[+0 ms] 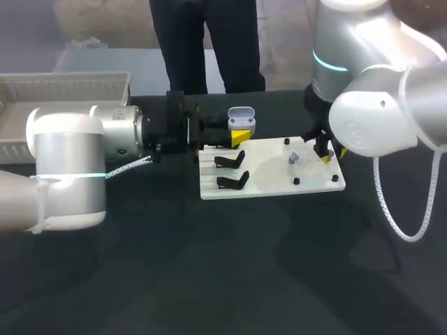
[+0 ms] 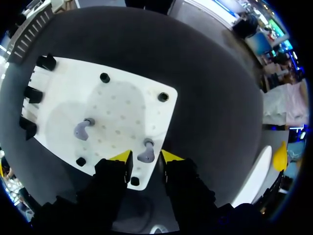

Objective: Pick up each earbud case from the left stands, insert the matching earbuds, close the lid, and place the case in the box.

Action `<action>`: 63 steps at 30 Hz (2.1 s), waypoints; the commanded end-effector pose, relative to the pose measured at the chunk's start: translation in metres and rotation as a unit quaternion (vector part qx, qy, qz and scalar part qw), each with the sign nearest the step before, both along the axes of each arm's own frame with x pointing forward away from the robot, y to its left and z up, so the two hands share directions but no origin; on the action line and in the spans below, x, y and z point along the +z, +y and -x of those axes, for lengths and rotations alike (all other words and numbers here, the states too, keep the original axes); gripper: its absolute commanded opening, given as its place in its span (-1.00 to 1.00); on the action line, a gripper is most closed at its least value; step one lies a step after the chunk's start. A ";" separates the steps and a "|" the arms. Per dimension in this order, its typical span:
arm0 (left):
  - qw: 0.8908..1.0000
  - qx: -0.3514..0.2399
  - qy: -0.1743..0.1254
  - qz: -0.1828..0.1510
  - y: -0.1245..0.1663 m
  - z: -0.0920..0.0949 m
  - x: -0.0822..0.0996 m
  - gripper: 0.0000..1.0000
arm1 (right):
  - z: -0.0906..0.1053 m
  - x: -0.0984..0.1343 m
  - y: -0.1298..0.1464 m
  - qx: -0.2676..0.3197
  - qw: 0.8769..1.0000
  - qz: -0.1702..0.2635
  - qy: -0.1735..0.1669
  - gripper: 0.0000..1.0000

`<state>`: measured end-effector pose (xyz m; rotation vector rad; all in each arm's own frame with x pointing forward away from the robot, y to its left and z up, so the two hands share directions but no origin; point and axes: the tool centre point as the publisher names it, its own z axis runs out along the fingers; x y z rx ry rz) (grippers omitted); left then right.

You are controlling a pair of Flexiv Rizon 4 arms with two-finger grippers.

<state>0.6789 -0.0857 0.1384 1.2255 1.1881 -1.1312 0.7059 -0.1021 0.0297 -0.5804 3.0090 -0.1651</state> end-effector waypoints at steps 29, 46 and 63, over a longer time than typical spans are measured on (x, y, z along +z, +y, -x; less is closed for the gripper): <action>1.000 0.003 -0.003 0.003 0.000 0.001 -0.001 -1.00 | 0.001 0.005 0.003 -0.006 1.000 0.005 0.006 -1.00; 1.000 0.003 -0.003 0.003 0.000 0.001 -0.001 -1.00 | 0.045 0.086 0.015 -0.010 1.000 -0.003 0.029 -1.00; 1.000 0.003 -0.003 0.003 0.000 0.001 -0.001 -1.00 | 0.080 0.130 0.040 0.003 1.000 -0.009 0.029 -1.00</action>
